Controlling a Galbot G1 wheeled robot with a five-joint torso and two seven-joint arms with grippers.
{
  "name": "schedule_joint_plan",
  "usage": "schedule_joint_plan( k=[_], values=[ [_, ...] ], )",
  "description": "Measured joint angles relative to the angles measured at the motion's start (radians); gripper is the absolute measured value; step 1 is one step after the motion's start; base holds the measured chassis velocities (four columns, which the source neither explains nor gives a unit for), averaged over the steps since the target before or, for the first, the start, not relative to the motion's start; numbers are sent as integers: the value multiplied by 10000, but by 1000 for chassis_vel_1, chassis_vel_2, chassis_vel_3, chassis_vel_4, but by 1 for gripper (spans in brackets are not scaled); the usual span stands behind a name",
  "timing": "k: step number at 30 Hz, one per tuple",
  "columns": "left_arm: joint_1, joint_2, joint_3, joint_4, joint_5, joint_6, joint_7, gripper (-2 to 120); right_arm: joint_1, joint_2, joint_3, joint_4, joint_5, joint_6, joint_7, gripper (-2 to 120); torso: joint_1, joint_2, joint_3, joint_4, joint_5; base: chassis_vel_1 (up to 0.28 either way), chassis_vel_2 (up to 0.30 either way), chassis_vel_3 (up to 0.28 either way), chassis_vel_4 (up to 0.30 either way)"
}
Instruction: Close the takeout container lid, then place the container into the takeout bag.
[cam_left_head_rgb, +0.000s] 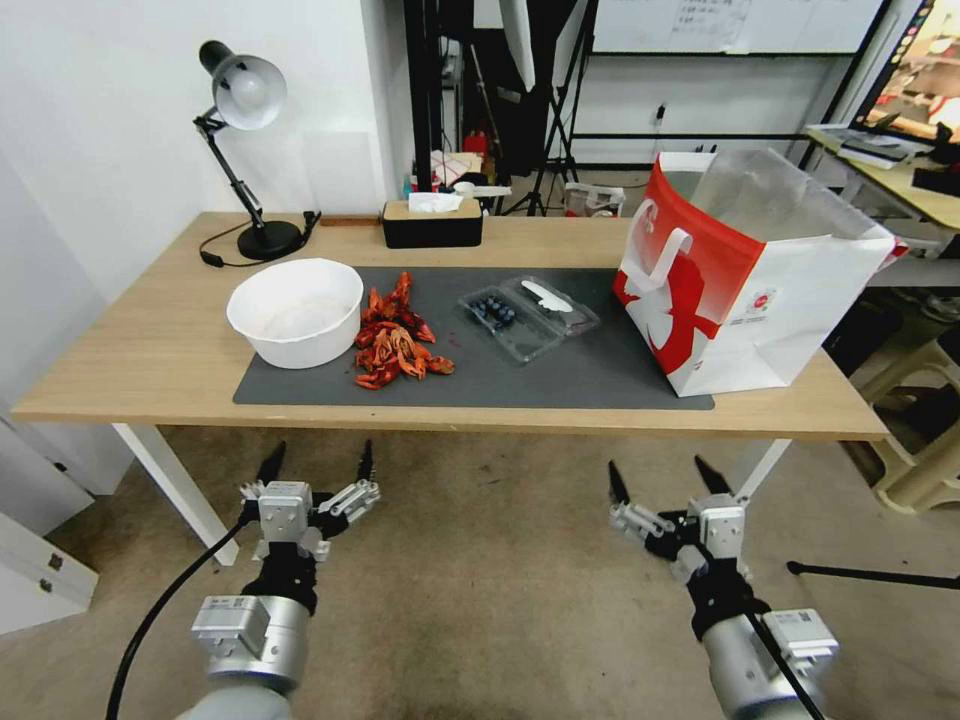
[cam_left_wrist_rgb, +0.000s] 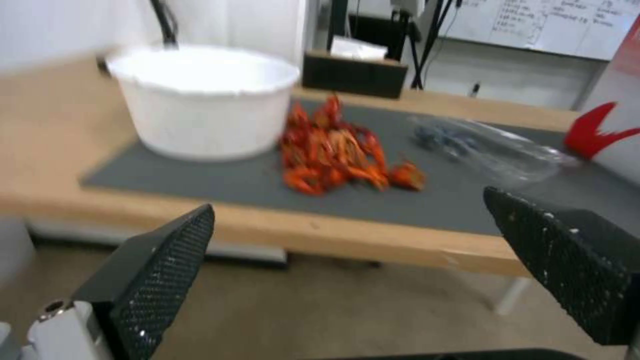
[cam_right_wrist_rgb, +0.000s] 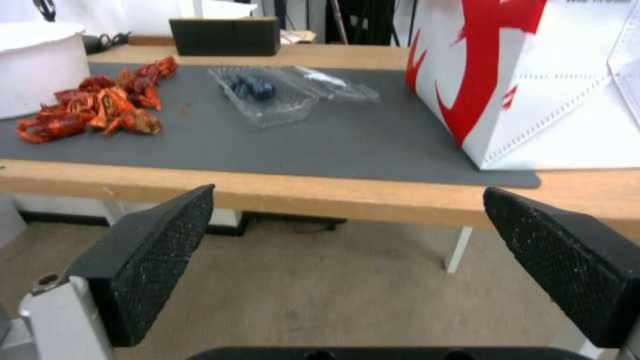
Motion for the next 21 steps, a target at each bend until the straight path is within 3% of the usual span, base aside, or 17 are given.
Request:
schedule_joint_plan(
  k=[2,5,21],
  values=[
    [178,180,528,-277,-446,375,-504,100,-32,46,2,23,0,-3,0,100,0,0,0,1,0,0,0,0,0],
    [192,208,626,-291,-501,389,-628,100,-27,89,9,23,-3,16,0,100,0,0,0,1,-2,0,0,0,0],
    [151,174,651,13,-360,-2,-631,100,10,88,55,-122,-19,179,53,100,1,0,0,1,-3,0,0,0,0]
  ],
)
